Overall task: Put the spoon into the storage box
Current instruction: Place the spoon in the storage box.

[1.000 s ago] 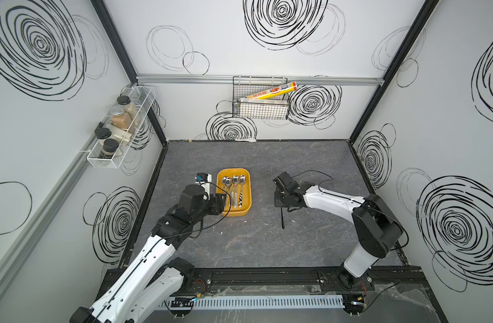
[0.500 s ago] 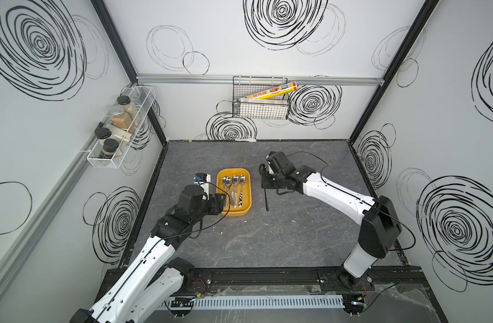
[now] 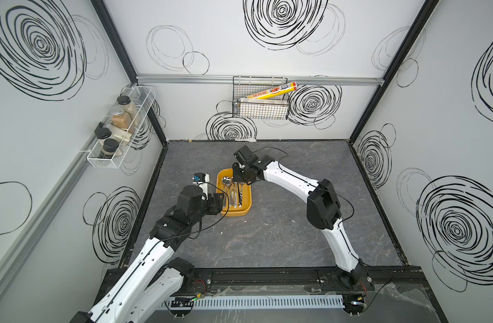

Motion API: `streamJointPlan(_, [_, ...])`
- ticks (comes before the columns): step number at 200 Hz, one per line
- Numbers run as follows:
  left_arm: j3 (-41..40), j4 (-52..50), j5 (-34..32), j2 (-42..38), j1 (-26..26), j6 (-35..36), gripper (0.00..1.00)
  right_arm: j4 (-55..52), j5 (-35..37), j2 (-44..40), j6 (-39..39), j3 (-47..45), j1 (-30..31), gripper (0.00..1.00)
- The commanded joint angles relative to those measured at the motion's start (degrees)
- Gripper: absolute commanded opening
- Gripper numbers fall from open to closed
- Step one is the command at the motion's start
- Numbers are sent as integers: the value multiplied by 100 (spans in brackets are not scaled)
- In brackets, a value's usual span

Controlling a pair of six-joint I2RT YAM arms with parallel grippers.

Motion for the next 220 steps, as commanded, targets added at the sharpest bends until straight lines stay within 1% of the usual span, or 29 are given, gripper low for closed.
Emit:
streamJointPlan(1, [-60, 207, -60, -74, 36, -42, 64, -326, 80, 131, 128, 171, 46, 0])
streamJointPlan(22, [-69, 224, -40, -102, 36, -40, 64, -128, 152, 259, 177, 5, 46, 0])
streamJointPlan(53, [-77, 225, 8, -92, 36, -40, 64, -268, 95, 702, 207, 276, 48, 0])
streamJointPlan(84, [-87, 238, 27, -93, 36, -39, 64, -124, 98, 805, 243, 173, 55, 0])
streamJointPlan(151, [-87, 242, 53, -71, 36, -37, 64, -159, 63, 957, 149, 185, 55, 0])
streamJointPlan(185, [-87, 242, 62, -52, 36, -42, 64, -239, 73, 883, 76, 264, 59, 12])
streamJointPlan(220, [-42, 199, -55, -101, 35, -51, 64, -335, 108, 687, -16, 304, 55, 19])
